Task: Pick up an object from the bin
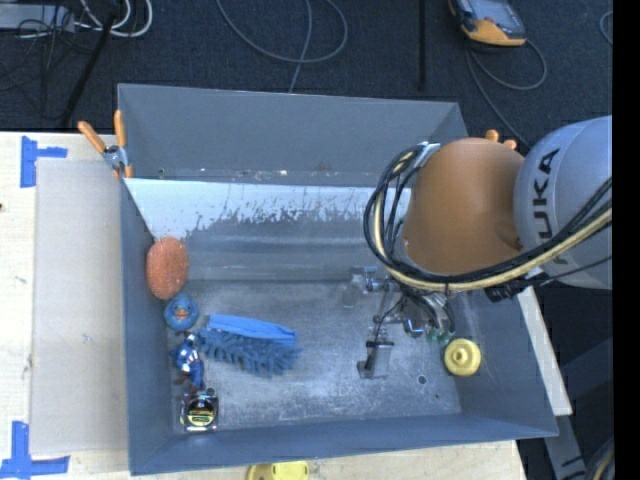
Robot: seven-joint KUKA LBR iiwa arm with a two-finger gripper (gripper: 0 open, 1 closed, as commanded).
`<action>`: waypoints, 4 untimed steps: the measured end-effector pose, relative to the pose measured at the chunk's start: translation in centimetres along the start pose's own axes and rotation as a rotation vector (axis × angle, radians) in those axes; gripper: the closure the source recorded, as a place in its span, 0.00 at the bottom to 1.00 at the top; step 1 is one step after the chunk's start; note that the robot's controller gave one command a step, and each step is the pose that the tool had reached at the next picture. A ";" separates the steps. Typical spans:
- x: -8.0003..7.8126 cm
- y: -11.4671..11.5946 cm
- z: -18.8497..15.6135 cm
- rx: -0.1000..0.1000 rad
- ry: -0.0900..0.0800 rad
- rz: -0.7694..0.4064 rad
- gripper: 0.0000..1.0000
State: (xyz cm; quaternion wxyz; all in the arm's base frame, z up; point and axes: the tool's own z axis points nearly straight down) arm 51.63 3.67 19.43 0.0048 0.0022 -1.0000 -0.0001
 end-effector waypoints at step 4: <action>-0.2 4.3 6.3 -0.001 -0.011 0.108 0.00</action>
Offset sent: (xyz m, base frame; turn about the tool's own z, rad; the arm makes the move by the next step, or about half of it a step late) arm 0.0571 0.0254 0.0310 -0.1753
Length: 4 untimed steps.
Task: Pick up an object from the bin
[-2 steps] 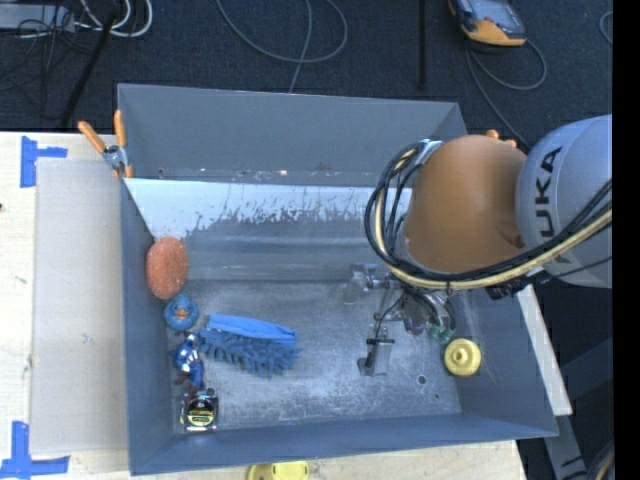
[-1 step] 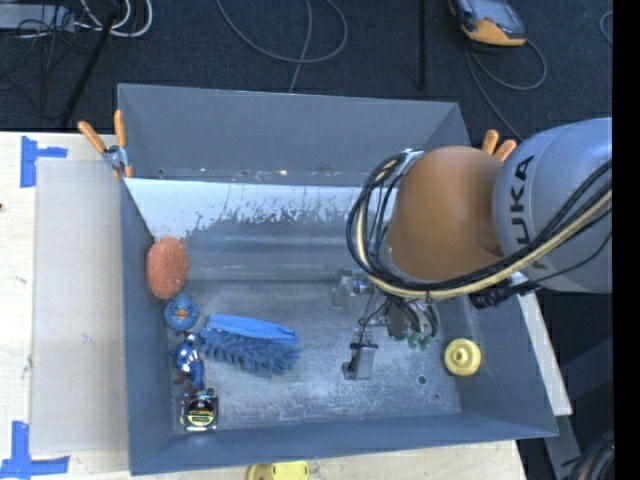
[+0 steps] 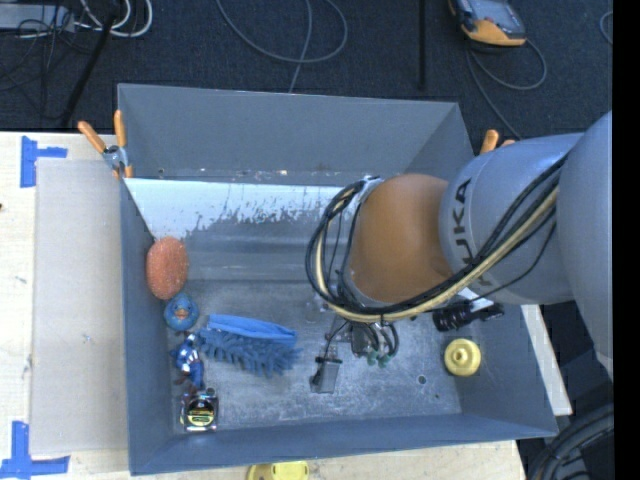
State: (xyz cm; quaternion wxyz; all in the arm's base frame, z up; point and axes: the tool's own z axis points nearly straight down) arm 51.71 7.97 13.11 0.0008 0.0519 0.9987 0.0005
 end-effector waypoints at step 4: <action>0.1 3.4 6.2 0.001 0.004 0.051 1.00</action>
Offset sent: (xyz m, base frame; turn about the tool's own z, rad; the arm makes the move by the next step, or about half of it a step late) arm 0.0240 0.0426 -0.0611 -0.1058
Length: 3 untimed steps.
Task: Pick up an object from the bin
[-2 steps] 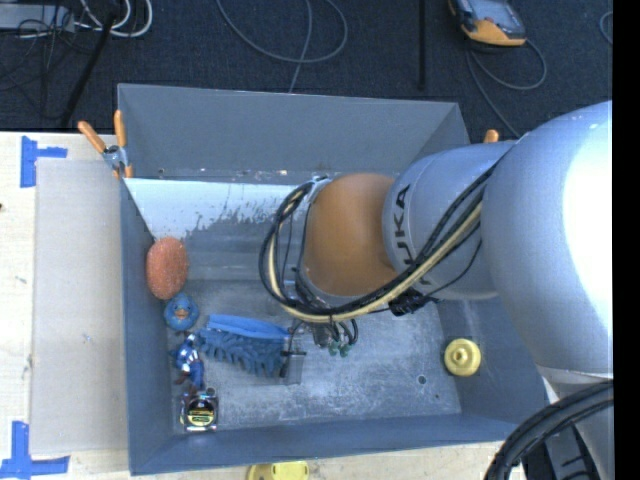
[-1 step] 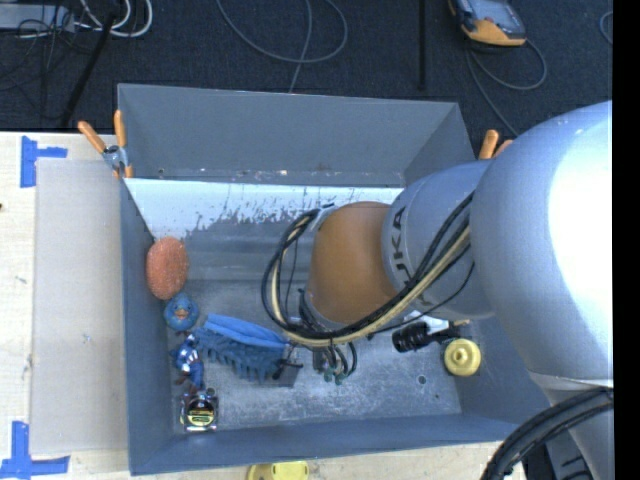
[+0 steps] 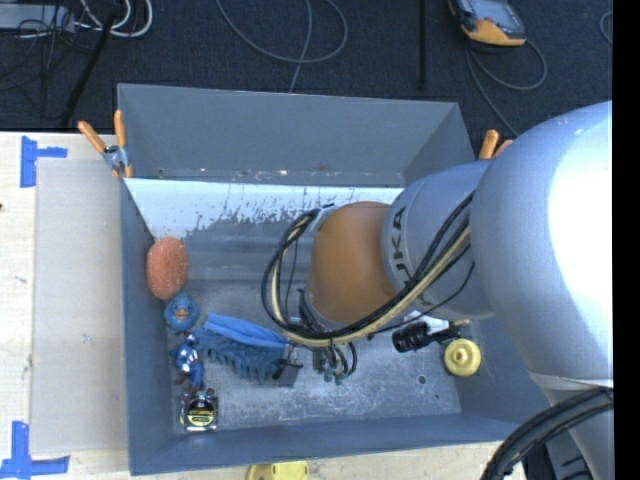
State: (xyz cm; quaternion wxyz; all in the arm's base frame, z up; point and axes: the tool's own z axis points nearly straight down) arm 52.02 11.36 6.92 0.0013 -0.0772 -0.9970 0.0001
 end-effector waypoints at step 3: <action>-1.4 2.8 -6.8 0.005 0.011 0.009 1.00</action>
Offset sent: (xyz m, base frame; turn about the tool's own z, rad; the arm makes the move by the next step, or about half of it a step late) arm 0.0622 0.0266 0.0059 0.0238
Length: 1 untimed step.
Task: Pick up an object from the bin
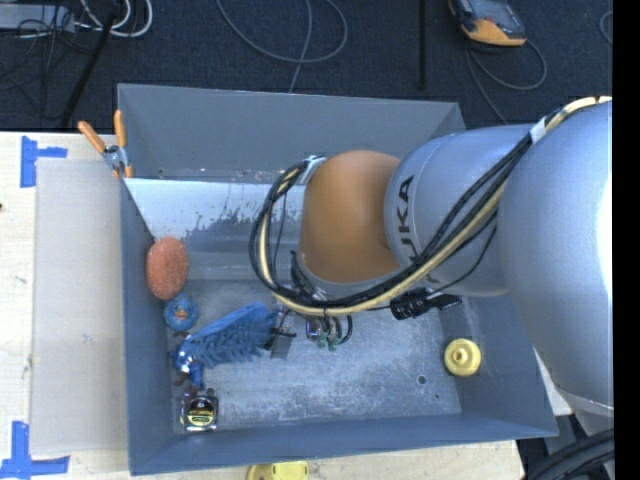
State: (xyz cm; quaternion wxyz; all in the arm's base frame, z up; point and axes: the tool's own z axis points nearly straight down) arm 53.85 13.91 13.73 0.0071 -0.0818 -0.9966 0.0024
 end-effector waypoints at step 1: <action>1.3 0.1 -6.4 -0.004 -0.008 -0.009 1.00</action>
Offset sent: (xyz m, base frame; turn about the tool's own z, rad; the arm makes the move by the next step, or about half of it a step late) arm 0.0409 0.0027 0.1608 -0.0243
